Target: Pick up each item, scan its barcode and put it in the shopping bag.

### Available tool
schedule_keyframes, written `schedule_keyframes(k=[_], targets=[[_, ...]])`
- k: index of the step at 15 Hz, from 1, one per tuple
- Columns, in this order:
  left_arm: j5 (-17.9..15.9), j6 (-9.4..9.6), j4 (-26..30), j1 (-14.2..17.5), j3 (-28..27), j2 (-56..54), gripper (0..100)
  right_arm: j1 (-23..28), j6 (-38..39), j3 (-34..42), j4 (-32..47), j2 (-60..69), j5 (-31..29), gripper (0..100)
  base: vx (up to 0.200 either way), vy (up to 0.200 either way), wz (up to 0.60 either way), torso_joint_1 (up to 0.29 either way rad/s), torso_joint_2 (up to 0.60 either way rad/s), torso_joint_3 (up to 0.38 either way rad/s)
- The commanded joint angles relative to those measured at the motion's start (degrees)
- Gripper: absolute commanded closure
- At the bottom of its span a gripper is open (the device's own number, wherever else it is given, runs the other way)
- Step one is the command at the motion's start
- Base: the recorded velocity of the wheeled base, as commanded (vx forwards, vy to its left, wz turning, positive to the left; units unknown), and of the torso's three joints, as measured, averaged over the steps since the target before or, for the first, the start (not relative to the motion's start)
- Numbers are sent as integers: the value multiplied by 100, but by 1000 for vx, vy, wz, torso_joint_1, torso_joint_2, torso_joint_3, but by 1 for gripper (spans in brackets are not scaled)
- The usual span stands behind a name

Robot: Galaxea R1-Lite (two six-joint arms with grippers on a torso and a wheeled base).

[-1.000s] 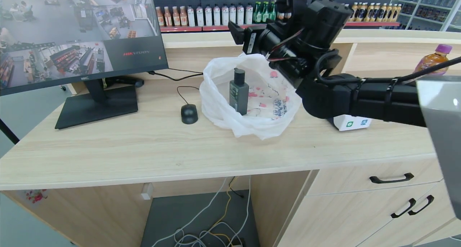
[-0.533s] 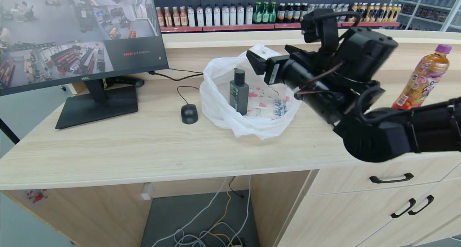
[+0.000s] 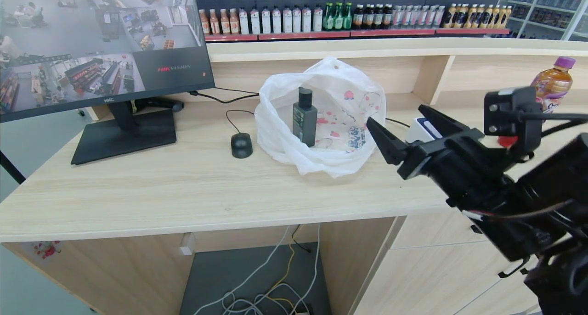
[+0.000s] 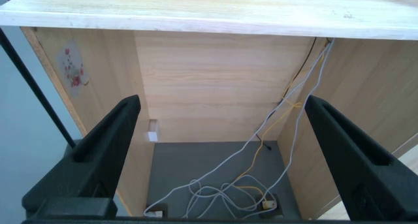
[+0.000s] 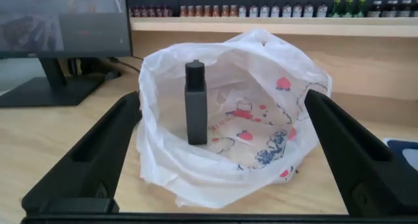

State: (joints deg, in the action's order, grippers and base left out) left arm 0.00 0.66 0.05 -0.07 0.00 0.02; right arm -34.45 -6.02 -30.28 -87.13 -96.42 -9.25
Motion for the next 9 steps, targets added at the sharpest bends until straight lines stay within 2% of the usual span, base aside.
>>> schedule_keyframes(k=[1,5,9], targets=[[0,-4,-5,-1,0,-2,0,-35,49,928,-287,185,11,0,0,0,0,0,0,0],[0,-4,4,7,0,-2,0,-97,163,787,-287,53,29,0,0,0,0,0,0,0],[0,-22,4,-1,0,-2,0,-97,128,620,-287,-149,20,0,0,-200,0,-4,0,5]])
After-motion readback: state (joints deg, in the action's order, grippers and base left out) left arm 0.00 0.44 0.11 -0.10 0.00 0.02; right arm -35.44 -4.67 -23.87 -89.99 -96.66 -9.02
